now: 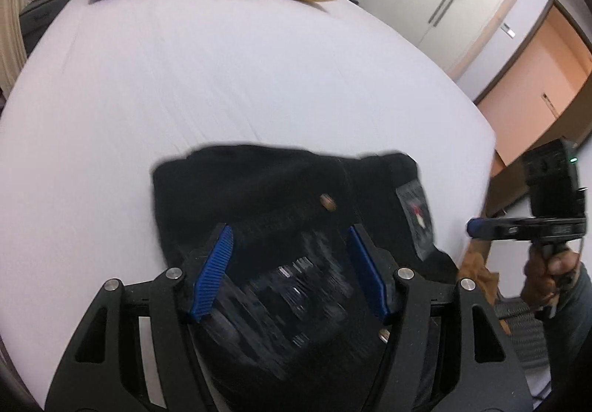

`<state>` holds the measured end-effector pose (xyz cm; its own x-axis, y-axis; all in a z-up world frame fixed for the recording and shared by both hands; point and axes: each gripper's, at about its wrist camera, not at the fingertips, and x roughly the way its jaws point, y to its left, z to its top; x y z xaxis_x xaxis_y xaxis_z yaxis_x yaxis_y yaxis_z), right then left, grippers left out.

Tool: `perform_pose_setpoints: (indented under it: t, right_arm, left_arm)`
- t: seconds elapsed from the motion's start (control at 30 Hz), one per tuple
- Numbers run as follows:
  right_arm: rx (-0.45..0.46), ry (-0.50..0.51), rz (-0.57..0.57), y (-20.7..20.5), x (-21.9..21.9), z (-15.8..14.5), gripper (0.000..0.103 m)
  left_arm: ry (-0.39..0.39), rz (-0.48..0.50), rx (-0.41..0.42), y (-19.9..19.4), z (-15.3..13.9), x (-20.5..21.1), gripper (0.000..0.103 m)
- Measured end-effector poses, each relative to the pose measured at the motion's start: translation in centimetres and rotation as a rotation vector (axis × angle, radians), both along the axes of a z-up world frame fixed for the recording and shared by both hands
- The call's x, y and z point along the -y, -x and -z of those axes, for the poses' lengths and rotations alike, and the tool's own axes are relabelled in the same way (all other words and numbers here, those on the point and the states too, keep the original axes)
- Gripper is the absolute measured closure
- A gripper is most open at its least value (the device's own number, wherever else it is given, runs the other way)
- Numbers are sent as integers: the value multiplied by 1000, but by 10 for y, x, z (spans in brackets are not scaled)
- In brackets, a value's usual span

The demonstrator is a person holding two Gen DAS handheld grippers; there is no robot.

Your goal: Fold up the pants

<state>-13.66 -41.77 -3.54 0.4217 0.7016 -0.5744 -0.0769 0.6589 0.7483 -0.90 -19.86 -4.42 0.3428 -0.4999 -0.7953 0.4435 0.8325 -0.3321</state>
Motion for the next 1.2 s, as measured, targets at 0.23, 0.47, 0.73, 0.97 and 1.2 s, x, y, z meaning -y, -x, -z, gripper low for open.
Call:
perform_pose_setpoints:
  t: [0.23,0.47,0.73,0.97,1.2]
  right_arm:
    - [-140,69,-42,-56,-29,51,73]
    - [-158,30,-6,-19,-22,64,84]
    - [-157,34,51,-13,-17,62,84]
    - [-153,41,96,2,-16,55,84]
    - [-118,94,116,19,-13,33,56]
  left_arm:
    - [-91,25,-46,-23,32,14,41]
    - [-175,53,-5,7,32,16,41]
    - [-183,62,-19,26,24,4,41]
    - [-188,88,-15,55,24,-5,41]
    - [-188,132,-29,99,32,-14,40]
